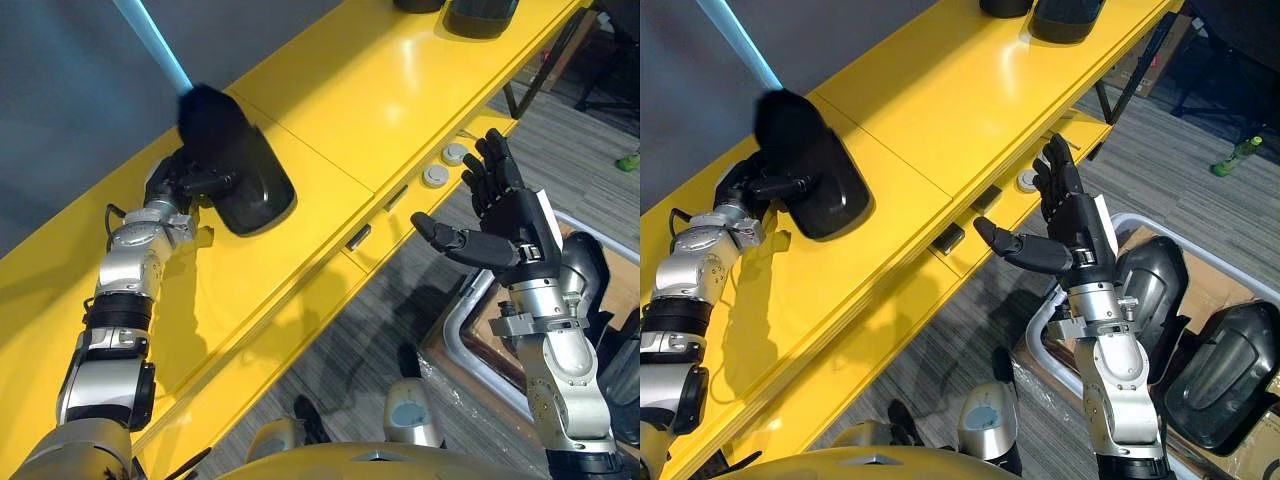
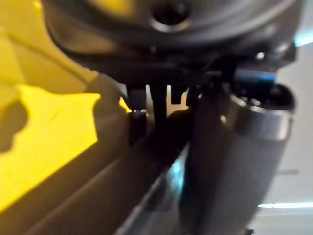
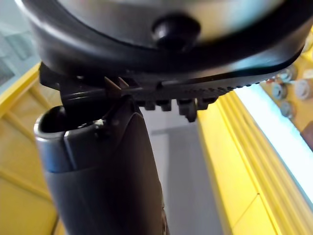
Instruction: Walk over and take three plastic housings, then place them on the shelf
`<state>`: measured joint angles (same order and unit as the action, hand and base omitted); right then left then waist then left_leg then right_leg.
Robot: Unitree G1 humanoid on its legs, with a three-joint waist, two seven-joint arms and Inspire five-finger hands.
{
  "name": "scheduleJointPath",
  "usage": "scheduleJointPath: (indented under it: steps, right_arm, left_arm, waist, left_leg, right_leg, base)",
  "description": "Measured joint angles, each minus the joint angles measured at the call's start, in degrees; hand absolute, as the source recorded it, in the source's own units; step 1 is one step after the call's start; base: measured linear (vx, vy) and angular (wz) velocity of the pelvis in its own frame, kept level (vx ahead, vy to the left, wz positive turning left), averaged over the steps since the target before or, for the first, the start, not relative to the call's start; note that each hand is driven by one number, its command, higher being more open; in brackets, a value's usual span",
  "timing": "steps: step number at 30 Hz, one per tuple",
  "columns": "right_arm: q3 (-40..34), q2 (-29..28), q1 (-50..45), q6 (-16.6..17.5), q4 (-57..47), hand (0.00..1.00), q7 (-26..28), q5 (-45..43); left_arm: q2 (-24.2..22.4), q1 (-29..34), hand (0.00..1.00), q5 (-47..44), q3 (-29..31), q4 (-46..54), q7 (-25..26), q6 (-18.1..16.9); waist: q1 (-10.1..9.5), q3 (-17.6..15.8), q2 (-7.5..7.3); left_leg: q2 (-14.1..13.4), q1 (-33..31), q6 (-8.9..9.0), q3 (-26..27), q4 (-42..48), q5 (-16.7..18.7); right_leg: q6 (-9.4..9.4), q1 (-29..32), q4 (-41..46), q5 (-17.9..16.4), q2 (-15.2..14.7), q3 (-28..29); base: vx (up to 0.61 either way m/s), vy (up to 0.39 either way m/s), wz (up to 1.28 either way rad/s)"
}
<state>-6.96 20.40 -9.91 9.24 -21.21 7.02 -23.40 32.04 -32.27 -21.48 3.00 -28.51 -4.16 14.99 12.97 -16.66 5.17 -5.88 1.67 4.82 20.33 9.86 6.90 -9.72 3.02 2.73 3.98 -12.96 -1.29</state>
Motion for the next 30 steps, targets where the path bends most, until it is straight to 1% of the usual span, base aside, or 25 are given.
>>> scheduleJointPath:
  steps: [4,8,13,16,18,19,21,23,24,25,26,27,28,30]
  right_arm:
    - [0.3,0.0,0.0,0.0,0.0,1.00,0.0,0.0]
    - [1.0,0.0,0.0,0.0,0.0,1.00,0.1,0.0]
    - [1.5,0.0,0.0,0.0,0.0,1.00,0.0,0.1]
    - [2.6,-0.8,0.0,0.0,0.0,1.00,-0.3,0.1]
    - [3.6,-2.0,-0.1,0.2,0.0,1.00,-0.5,0.5]
    - [3.8,-2.5,-0.1,0.4,0.0,1.00,-0.6,0.6]
    - [4.7,-3.4,-0.5,1.3,0.0,1.00,-1.3,1.2]
    - [5.5,-3.4,-0.4,2.5,0.0,1.00,-1.4,3.6]
    - [6.3,-3.4,-0.1,3.7,0.0,1.00,-1.7,5.2]
    - [7.0,-3.4,0.2,4.0,0.0,1.00,-2.0,5.2]
    - [8.1,-3.4,0.9,4.1,0.2,1.00,-2.7,5.2]
    - [8.6,-3.4,1.4,4.1,0.6,1.00,-3.0,5.2]
    - [9.5,-3.4,2.2,4.1,1.4,1.00,-4.4,5.3]
    - [10.5,-3.3,3.6,4.1,3.2,1.00,-7.0,7.5]
  left_arm:
    - [0.1,0.6,1.00,2.2,-0.3,1.6,-0.6,0.1]
    - [0.5,1.2,1.00,1.8,-0.4,2.4,-0.8,0.1]
    - [0.4,2.0,1.00,1.3,-0.4,4.5,2.5,0.2]
    - [-0.5,1.9,1.00,-1.1,-0.4,4.8,7.5,-0.1]
    - [-1.0,2.0,1.00,-2.6,-0.4,4.8,12.0,-1.5]
    - [-1.3,2.0,1.00,-3.2,-0.3,4.8,13.2,-2.0]
    - [-3.4,2.0,1.00,-3.7,0.2,4.9,17.3,-3.2]
    - [-4.5,2.1,1.00,-3.6,0.3,5.1,20.1,-3.5]
    - [-4.8,2.2,1.00,-2.8,0.3,5.9,22.3,-3.5]
    - [-4.8,2.1,1.00,-1.9,0.3,6.2,23.5,-3.5]
    - [-4.8,2.1,1.00,1.1,0.3,6.7,25.5,-3.5]
    - [-4.8,2.0,1.00,2.7,0.3,6.8,26.4,-3.6]
    - [-4.8,1.6,1.00,6.1,0.3,7.0,28.0,-3.6]
    - [-4.8,1.3,1.00,9.1,1.3,9.8,29.6,-3.7]
  waist:
    - [-0.07,0.0,-0.04]
    - [-0.11,-0.1,-0.18]
    - [-0.09,-0.3,-0.53]
    - [0.01,-0.5,-0.83]
    - [0.02,-0.7,-1.09]
    - [0.01,-0.7,-1.13]
    - [-0.07,-0.7,-1.20]
    - [-0.24,-0.7,-1.31]
    - [-0.40,-0.7,-1.43]
    - [-0.42,-0.6,-1.52]
    - [-0.43,-0.5,-1.68]
    - [-0.45,-0.5,-1.73]
    - [-0.67,-0.5,-1.77]
    - [-1.85,-0.4,-1.96]
  left_leg:
    - [0.0,0.0,0.00,0.0,0.0,0.0]
    - [-0.1,-0.1,0.00,-0.1,0.0,0.0]
    - [-0.2,-0.1,0.02,-0.2,0.0,0.0]
    - [-0.5,0.0,0.12,-0.3,0.0,-0.1]
    - [-0.8,0.1,0.33,-0.4,-0.1,-0.2]
    - [-0.8,0.1,0.39,-0.5,-0.1,-0.3]
    - [-0.8,0.4,0.45,-1.1,-0.2,-0.3]
    - [-0.8,1.1,0.47,-1.3,-0.6,-0.3]
    - [-0.8,1.2,0.58,-1.3,-0.8,-0.4]
    - [-0.8,1.2,0.60,-1.4,-0.8,-0.5]
    - [-0.9,1.2,0.62,-1.6,-0.9,-0.5]
    - [-1.0,1.4,0.63,-1.8,-0.9,-0.5]
    - [-1.1,1.9,0.69,-2.5,-1.0,-0.6]
    - [-1.3,2.4,0.77,-3.3,-1.0,-0.6]
  right_leg:
    - [0.00,0.0,0.0,0.0,0.0,-0.1]
    - [-0.01,0.0,0.0,0.0,0.0,-0.2]
    - [-0.02,-0.1,-0.1,0.0,0.2,-0.3]
    - [-0.02,-0.2,-0.1,0.0,0.4,-0.5]
    - [-0.02,-0.3,-0.1,0.0,0.7,-0.6]
    - [-0.02,-0.3,-0.1,0.0,0.7,-0.7]
    - [0.00,-1.3,-0.6,0.0,0.7,-1.4]
    - [0.00,-2.2,-1.0,0.0,0.8,-1.8]
    - [0.00,-2.2,-1.0,0.0,0.8,-1.8]
    - [0.01,-2.2,-1.0,0.1,0.8,-1.9]
    - [0.02,-2.4,-1.0,0.1,0.9,-2.2]
    - [0.02,-2.7,-1.0,0.1,0.9,-2.5]
    - [0.02,-3.6,-1.0,0.1,1.0,-3.3]
    - [0.02,-4.6,-1.0,0.1,1.1,-4.4]
  base:
    - [0.00,0.000,0.00]
    - [0.00,0.000,0.00]
    - [0.00,0.000,0.00]
    - [0.00,0.000,0.00]
    - [0.00,0.000,0.00]
    - [-0.01,-0.019,0.04]
    - [0.01,-0.013,0.10]
    - [0.01,-0.002,0.07]
    - [0.01,-0.002,0.04]
    - [0.01,-0.008,0.06]
    - [0.01,-0.011,0.08]
    - [0.01,-0.015,0.16]
    - [0.01,-0.011,0.22]
    - [0.00,-0.015,0.23]
